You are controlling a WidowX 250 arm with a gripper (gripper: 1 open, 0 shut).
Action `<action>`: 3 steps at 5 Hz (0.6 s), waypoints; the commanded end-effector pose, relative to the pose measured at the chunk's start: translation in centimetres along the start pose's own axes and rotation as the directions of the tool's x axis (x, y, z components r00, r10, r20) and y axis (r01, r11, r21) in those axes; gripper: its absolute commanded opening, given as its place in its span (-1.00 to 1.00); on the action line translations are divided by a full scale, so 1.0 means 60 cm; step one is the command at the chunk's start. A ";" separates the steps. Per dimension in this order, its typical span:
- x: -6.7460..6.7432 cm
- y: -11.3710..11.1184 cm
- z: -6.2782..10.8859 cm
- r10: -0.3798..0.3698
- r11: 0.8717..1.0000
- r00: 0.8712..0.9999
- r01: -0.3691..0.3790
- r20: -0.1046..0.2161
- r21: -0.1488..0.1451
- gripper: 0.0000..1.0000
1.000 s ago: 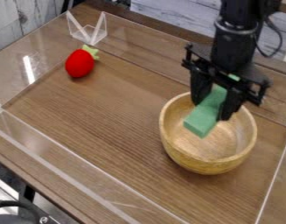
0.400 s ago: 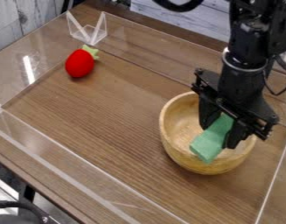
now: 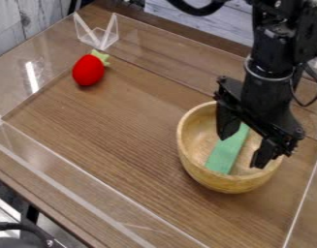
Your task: Put the green block in the brown bowl
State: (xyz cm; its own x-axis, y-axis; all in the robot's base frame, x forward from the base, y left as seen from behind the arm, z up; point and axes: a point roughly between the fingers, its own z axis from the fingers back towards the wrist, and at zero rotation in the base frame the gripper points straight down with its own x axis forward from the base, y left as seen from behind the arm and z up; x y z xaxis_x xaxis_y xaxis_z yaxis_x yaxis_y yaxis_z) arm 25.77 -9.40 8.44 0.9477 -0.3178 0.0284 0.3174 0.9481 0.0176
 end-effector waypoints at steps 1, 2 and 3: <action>0.008 0.008 0.011 0.017 1.000 1.000 -0.017 0.026 0.000 1.00; 0.008 0.010 0.009 0.016 1.000 1.000 -0.016 0.018 0.003 1.00; 0.008 0.010 0.010 0.013 1.000 1.000 -0.013 0.015 0.009 1.00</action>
State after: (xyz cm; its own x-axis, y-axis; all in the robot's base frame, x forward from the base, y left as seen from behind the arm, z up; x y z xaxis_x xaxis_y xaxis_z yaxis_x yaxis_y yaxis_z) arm 25.65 -8.91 8.07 0.9516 -0.3075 0.0026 0.3073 0.9513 0.0241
